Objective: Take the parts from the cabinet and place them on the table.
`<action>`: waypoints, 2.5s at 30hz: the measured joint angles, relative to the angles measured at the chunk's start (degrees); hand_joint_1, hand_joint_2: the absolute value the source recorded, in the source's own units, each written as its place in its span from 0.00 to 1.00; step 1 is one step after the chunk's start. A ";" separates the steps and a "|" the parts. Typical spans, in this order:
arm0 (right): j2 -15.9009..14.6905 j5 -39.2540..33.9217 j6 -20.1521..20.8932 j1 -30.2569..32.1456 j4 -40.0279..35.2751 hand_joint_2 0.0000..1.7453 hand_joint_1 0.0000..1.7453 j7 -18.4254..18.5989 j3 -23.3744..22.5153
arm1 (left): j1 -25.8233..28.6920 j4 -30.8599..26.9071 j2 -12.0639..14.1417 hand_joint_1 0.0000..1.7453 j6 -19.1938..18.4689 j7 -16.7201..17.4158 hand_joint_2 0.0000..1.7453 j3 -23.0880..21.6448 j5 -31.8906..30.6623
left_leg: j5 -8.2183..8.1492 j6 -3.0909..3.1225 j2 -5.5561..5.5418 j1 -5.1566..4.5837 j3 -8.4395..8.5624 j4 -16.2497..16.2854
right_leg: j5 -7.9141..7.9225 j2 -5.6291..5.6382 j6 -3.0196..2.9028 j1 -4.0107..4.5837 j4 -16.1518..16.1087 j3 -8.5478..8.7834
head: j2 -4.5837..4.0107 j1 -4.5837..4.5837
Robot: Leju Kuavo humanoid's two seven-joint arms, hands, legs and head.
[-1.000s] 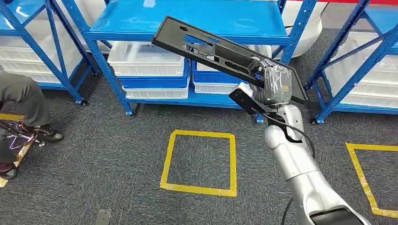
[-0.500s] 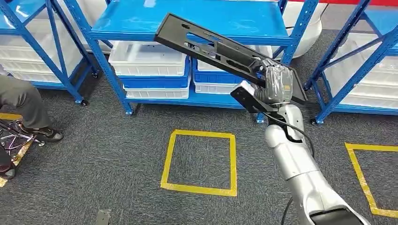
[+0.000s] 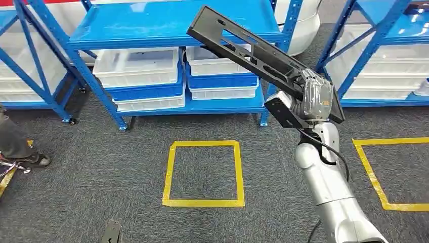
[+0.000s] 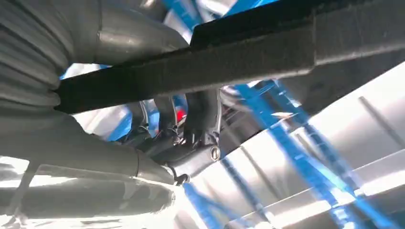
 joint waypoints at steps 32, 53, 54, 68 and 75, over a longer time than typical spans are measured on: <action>-2.99 3.50 1.16 3.11 -6.40 1.00 1.00 2.05 -2.05 | -2.19 0.02 -0.04 0.00 -1.40 0.44 1.00 -0.52 -1.27 | -6.59 -0.52 -2.81 -0.06 1.58 3.87 | 2.25 1.01 -0.52 -0.49 0.31 -2.63 | -0.02 0.00; -5.11 3.74 2.40 4.56 -6.29 1.00 1.00 2.82 -2.01 | -1.00 0.09 -1.05 0.00 -2.05 1.14 1.00 -0.83 -2.32 | -1.67 3.49 -0.26 -1.30 4.76 -3.08 | -1.35 0.32 1.83 -0.16 9.29 -6.32 | 0.00 0.65; -5.35 3.52 2.38 4.67 -6.34 1.00 1.00 2.84 -2.12 | -1.01 0.09 -1.09 0.00 -2.16 1.14 1.00 -0.87 -2.45 | -1.84 3.13 0.53 -1.13 4.51 -2.50 | -0.04 -0.94 2.66 -0.46 3.76 -2.75 | 0.00 0.64; -6.45 2.91 3.48 5.88 -6.97 1.00 1.00 2.93 -2.51 | -0.95 0.04 -1.09 0.00 -2.14 1.66 1.00 -1.51 -3.52 | -9.51 1.54 -4.60 -0.33 -0.67 13.03 | 1.84 4.93 -1.21 0.72 0.62 -2.40 | 0.00 -0.06; -6.56 2.53 3.87 5.29 -6.93 1.00 1.00 2.84 -2.60 | -0.99 0.02 -0.96 0.00 -1.84 1.79 1.00 -1.64 -3.67 | -4.90 4.33 -8.31 -1.47 5.61 0.24 | 4.06 9.81 1.26 -0.34 -0.95 -3.02 | 0.00 -0.26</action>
